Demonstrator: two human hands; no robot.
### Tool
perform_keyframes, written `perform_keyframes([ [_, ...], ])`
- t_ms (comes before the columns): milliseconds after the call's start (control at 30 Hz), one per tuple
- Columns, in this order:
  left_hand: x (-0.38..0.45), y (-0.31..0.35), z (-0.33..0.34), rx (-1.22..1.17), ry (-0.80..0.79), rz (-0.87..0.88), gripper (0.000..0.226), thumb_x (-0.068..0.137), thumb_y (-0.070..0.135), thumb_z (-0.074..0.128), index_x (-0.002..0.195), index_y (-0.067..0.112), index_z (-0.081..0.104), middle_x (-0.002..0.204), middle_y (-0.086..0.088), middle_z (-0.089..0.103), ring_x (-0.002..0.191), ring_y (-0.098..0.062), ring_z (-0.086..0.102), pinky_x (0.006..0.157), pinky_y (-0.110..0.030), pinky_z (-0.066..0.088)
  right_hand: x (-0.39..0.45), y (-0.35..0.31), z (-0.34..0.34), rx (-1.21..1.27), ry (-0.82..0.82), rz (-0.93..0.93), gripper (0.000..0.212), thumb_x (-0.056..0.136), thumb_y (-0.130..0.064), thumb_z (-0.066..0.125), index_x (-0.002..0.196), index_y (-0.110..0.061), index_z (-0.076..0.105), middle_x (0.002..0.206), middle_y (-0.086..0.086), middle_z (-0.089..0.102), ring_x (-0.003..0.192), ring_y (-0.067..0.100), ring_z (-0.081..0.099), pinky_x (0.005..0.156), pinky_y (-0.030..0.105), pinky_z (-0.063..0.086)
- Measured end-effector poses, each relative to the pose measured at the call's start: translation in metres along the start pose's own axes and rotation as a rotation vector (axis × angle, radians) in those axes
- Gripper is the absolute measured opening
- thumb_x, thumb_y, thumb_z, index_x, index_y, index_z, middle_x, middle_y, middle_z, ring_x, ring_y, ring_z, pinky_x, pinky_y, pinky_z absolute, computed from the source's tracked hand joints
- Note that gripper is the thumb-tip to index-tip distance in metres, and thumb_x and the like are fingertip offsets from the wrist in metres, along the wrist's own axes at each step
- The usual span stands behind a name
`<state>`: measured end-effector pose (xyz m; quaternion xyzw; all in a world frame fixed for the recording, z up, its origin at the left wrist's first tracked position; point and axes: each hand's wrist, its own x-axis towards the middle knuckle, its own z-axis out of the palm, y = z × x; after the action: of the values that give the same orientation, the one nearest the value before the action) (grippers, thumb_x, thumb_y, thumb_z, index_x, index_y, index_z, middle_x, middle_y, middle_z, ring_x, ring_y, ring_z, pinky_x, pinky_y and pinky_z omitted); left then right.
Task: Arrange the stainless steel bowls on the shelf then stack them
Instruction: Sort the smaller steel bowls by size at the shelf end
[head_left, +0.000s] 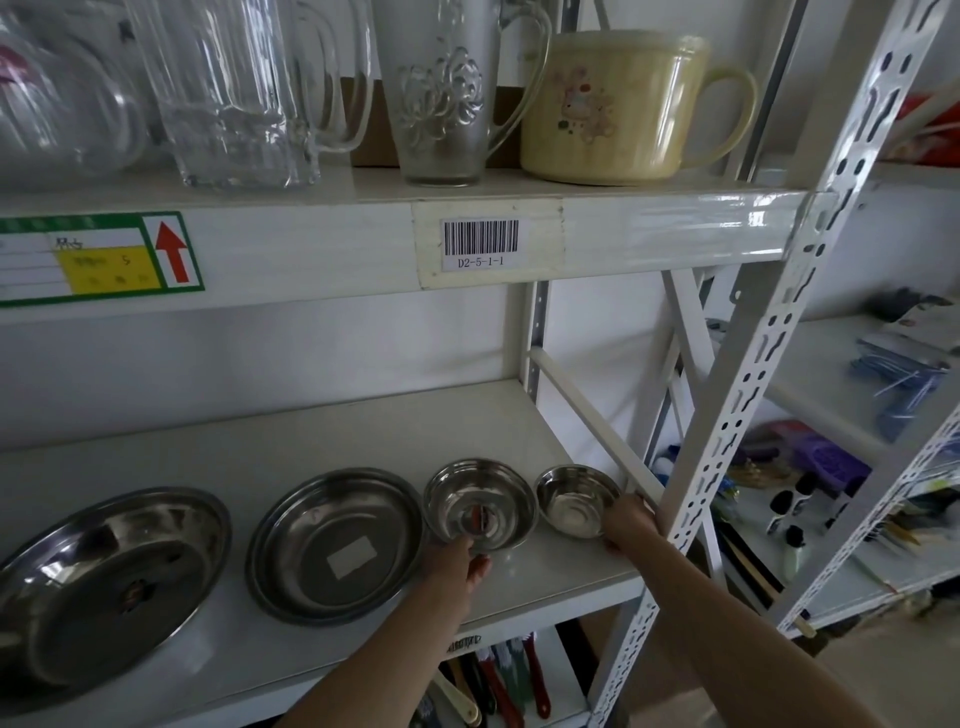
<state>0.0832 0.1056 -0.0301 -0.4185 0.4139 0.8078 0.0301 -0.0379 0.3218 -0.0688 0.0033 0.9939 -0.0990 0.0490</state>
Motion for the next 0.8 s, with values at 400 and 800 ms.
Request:
perform_keyframes([
  [400,-0.018,-0.009,-0.009,0.002,-0.034,-0.009,0.008,0.089,-0.001,0.059,0.088,0.002,0.051,0.085,-0.016,0.053,0.078,-0.026,0.058,0.096,-0.046,0.052,-0.023,-0.018,-0.008,0.418,-0.139,0.325,0.033,0.093,-0.011,0.053,0.123,0.001,0.052,0.104,0.016,0.062,0.091,0.031,0.066,0.074,0.039,0.061],
  [800,-0.027,-0.014,-0.028,-0.030,-0.048,0.009,0.035,0.088,0.003,0.062,0.121,-0.004,0.048,0.085,-0.019,0.055,0.073,-0.026,0.060,0.083,-0.041,0.054,-0.054,-0.020,-0.017,0.400,-0.206,0.291,0.012,0.090,-0.012,0.063,0.098,-0.008,0.055,0.101,0.008,0.062,0.092,0.021,0.067,0.078,0.032,0.060],
])
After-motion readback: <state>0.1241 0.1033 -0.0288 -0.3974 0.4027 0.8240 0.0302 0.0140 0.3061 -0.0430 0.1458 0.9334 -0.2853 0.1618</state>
